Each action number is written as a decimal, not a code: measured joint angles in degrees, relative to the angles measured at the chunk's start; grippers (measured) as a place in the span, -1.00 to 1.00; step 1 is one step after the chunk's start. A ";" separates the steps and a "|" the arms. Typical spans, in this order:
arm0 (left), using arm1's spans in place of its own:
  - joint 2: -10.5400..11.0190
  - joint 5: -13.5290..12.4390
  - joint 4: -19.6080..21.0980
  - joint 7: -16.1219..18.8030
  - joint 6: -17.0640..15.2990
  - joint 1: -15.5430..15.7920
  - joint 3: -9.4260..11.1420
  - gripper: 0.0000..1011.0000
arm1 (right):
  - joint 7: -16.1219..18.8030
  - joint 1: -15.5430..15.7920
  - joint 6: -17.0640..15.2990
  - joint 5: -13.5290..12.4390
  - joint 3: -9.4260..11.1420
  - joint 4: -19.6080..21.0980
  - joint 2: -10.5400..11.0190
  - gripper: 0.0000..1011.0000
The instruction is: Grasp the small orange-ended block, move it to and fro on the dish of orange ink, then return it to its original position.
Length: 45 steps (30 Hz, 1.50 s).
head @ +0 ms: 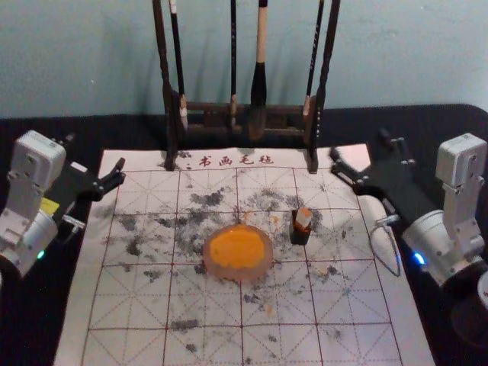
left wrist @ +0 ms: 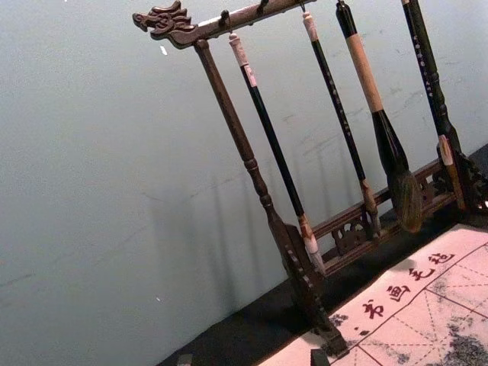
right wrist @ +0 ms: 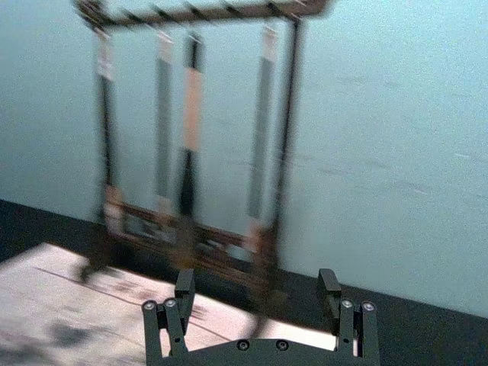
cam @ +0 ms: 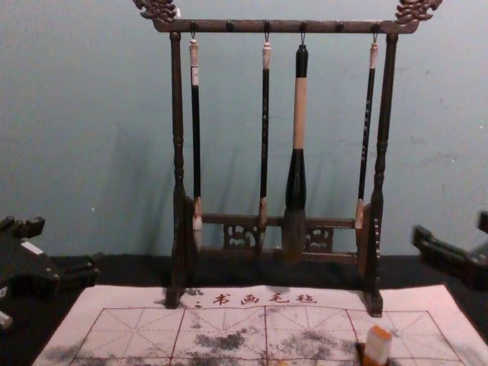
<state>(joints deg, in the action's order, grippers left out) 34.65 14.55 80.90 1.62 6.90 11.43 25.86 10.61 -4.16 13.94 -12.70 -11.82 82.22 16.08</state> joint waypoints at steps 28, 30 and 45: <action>0.00 0.00 0.00 0.00 0.00 -0.01 0.00 0.98 | 0.82 0.94 -2.99 5.84 -0.48 -6.87 1.00 0.98; 0.00 0.00 0.00 0.00 0.00 0.00 0.00 0.98 | 0.81 0.93 -2.95 5.79 -0.47 -6.84 1.00 0.98; 0.00 0.00 0.00 0.00 0.00 0.00 0.00 0.98 | 0.74 0.85 -2.81 5.60 -0.41 -6.71 1.00 0.98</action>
<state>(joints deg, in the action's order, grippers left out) 34.64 14.55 80.90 1.62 6.91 11.43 25.86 11.35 -3.31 11.13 -7.09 -12.23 75.51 17.08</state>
